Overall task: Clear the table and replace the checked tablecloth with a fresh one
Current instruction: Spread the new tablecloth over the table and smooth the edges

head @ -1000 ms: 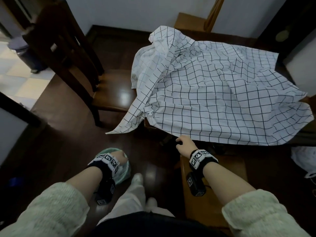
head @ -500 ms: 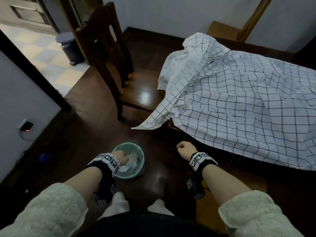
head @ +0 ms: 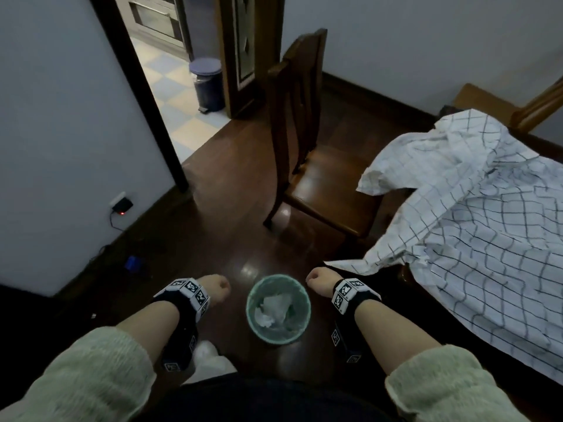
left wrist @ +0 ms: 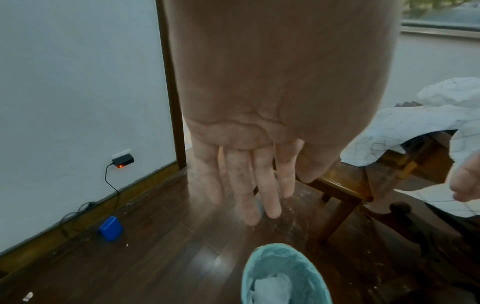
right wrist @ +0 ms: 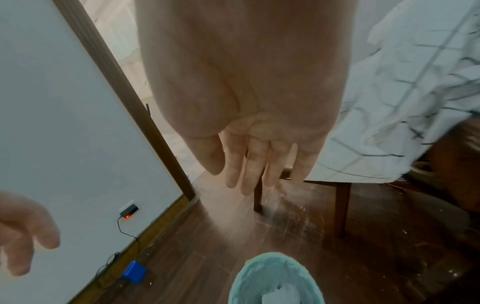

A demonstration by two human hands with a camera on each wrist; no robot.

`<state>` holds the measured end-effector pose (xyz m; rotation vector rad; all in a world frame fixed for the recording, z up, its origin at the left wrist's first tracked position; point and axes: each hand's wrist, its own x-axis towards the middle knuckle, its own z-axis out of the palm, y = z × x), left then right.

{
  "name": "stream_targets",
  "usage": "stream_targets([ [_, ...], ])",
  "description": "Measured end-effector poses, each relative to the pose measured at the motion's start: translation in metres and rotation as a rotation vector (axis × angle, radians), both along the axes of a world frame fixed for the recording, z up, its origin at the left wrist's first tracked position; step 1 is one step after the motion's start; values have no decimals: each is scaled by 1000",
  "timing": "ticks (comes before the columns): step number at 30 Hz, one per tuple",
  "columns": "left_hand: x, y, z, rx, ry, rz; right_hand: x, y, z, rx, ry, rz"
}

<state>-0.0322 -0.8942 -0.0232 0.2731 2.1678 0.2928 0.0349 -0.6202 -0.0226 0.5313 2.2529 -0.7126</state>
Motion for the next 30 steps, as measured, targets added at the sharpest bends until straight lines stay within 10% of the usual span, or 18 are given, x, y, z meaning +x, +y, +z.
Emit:
stream_targets([
  [14, -146, -216, -23, -222, -32, 214, -220, -206, 11, 30, -29, 555],
  [30, -469, -145, 4, -118, -9, 191, -547, -172, 6, -42, 20, 494],
])
